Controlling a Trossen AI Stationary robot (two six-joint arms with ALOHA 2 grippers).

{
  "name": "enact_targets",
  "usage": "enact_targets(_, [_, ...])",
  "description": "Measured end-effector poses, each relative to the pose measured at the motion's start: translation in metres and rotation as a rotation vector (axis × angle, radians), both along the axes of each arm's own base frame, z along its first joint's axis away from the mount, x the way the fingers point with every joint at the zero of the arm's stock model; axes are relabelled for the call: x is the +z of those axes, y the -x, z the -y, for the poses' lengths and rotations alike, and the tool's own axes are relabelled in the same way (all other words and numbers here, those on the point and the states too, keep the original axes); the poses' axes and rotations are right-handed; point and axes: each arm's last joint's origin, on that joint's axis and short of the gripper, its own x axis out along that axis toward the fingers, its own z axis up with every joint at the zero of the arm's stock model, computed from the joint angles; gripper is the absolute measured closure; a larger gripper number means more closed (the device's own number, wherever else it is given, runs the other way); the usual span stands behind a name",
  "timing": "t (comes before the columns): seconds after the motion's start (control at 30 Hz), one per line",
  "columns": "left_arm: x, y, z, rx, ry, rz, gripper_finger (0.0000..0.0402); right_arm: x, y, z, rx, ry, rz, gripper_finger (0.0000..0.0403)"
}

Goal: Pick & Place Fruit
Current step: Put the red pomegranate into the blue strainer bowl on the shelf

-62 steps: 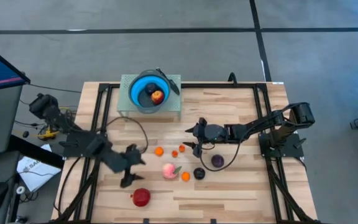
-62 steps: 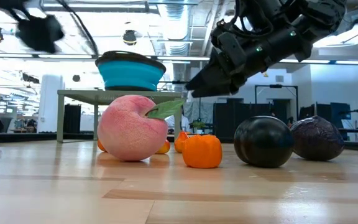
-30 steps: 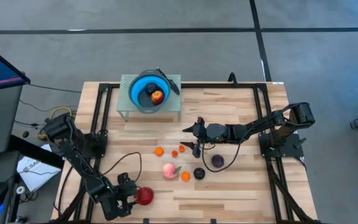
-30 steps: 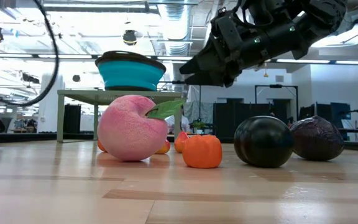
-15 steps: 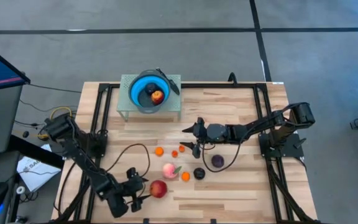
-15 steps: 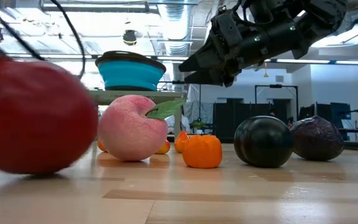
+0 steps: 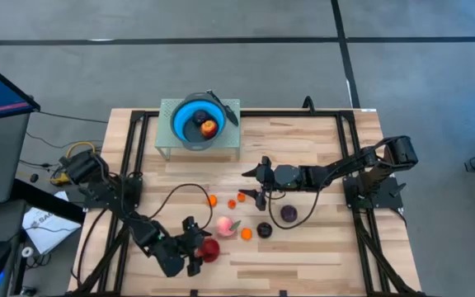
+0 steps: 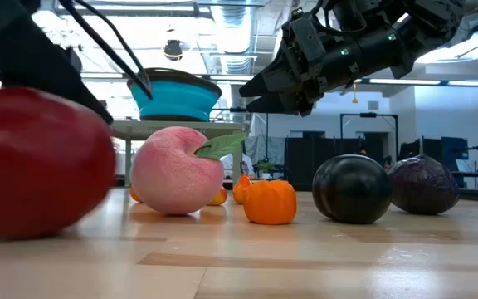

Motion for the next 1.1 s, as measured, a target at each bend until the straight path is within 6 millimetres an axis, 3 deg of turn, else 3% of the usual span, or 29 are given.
enact_targets(0.17, [0.0,-0.002,-0.002,-0.104,0.059,-0.086,0.0087,-0.001,0.0,0.0,0.001,0.001,-0.007,0.0122])
enact_targets(0.5, [0.044,0.013,-0.013,-0.197,0.081,-0.067,0.0059,-0.001,0.0,0.0,0.002,0.002,-0.016,0.0122])
enact_targets(0.67, [0.035,0.029,-0.004,-0.294,0.146,-0.23,0.0057,-0.001,0.0,-0.002,0.007,0.001,-0.015,0.0122])
enact_targets(0.8, [0.023,0.042,-0.002,-0.241,0.178,-0.356,0.0068,-0.001,0.0,-0.002,0.007,0.0,-0.012,0.0122])
enact_targets(1.1, [0.006,0.043,0.014,-0.156,0.279,-0.346,0.0083,0.0,0.0,-0.002,0.007,-0.003,0.004,0.0122])
